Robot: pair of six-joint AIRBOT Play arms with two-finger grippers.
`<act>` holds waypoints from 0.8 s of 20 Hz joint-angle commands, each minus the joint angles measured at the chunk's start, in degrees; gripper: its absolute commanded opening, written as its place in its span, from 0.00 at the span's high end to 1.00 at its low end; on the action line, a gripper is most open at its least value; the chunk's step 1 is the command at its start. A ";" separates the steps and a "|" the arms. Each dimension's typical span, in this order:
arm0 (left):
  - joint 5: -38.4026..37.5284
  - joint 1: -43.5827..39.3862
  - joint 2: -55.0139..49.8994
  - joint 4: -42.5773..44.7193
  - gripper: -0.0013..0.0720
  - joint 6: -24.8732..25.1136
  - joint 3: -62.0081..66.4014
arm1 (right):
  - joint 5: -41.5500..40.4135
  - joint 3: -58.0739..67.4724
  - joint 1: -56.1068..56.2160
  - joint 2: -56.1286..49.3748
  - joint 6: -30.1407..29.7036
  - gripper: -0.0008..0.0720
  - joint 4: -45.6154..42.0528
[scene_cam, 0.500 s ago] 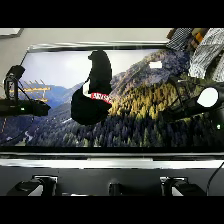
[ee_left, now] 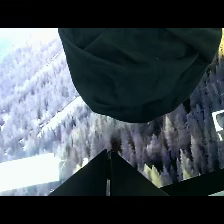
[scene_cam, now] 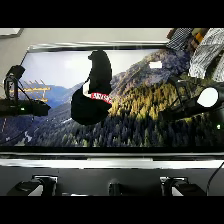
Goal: Fold the clothes and pants, and hang the long-sleeved shirts on hangers.
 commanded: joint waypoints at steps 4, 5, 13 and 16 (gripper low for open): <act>3.96 0.04 -0.09 0.04 0.94 0.02 -0.02 | 0.02 -0.02 0.07 0.02 0.09 0.94 0.00; 5.79 0.04 -0.09 -0.02 0.94 0.00 -0.02 | 0.02 -0.02 0.04 0.02 0.09 0.94 0.00; 7.98 1.49 -8.66 -1.73 0.03 -8.98 -4.50 | 0.00 -0.02 0.07 0.02 0.09 0.94 0.00; 14.38 2.69 -17.16 -14.47 0.03 -6.16 -10.67 | 0.02 -0.02 0.07 0.02 0.09 0.94 0.02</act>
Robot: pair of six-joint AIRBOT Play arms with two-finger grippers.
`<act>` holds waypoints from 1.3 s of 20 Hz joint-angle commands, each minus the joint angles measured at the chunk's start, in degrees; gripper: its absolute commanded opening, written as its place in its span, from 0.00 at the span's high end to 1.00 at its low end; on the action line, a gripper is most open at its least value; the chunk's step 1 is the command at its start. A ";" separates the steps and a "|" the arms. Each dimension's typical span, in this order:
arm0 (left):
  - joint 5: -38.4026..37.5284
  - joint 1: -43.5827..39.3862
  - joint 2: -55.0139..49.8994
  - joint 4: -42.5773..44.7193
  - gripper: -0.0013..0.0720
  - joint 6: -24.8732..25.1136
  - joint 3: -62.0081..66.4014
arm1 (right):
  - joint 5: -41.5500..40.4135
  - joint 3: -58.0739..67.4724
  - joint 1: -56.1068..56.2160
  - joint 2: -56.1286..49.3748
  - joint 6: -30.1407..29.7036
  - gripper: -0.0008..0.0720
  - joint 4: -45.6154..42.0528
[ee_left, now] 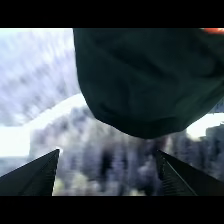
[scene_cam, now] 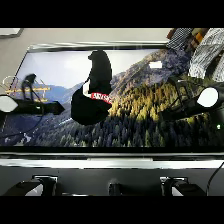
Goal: Fold the clothes and pants, and hang the long-sleeved shirts on hangers.
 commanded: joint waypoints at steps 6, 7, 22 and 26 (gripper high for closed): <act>10.43 -2.75 -20.46 -26.18 0.06 11.17 -6.58 | 0.02 -0.02 0.04 0.02 -0.15 0.94 0.04; 11.10 -3.32 -21.53 -26.23 0.06 11.17 -6.56 | 0.02 -0.02 0.07 0.02 -0.15 0.94 0.04; 0.20 -4.28 -8.81 -8.20 0.94 -7.43 -9.51 | 3.85 -0.04 0.07 0.02 5.16 0.48 0.63; -15.47 -4.24 12.33 12.39 0.94 -20.20 -16.72 | 2.82 -1.53 0.07 0.02 6.32 0.48 12.15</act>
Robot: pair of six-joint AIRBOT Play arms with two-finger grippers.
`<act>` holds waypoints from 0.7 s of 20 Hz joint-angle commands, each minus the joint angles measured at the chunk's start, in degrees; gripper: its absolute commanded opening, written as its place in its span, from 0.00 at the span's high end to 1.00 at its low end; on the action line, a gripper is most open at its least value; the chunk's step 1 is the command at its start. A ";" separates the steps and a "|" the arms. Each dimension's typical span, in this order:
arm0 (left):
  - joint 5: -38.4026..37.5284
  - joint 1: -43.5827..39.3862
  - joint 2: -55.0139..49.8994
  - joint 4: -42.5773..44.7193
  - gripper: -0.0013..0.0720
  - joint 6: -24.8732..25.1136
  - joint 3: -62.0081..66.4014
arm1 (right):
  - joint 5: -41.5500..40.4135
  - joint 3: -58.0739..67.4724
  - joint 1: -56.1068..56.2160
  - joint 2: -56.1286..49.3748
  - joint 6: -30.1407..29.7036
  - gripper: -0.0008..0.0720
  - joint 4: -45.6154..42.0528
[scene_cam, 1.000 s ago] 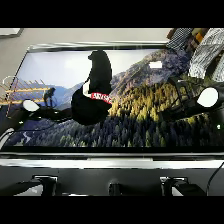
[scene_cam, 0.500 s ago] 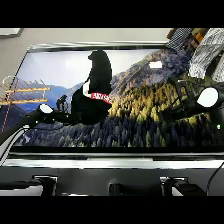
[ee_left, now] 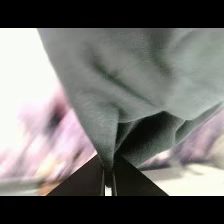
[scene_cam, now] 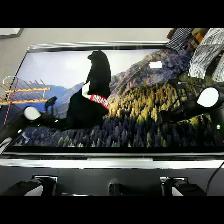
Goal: Fold the clothes and pants, and hang the long-sleeved shirts on hangers.
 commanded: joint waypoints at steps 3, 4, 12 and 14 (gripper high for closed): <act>-23.50 0.07 26.99 20.83 0.94 -13.94 -7.34 | -1.77 -4.13 0.07 0.04 1.55 0.41 14.62; -26.56 0.07 31.10 21.09 0.94 -13.94 -7.98 | -2.97 -5.20 0.07 0.04 1.55 0.38 15.72; -26.62 0.07 37.00 21.05 0.94 -15.87 -8.50 | -31.34 -13.14 9.44 -6.29 1.55 0.05 32.79; -25.44 0.07 35.17 21.05 0.94 -15.87 -8.50 | -41.59 -12.76 16.55 -11.87 1.77 0.04 36.72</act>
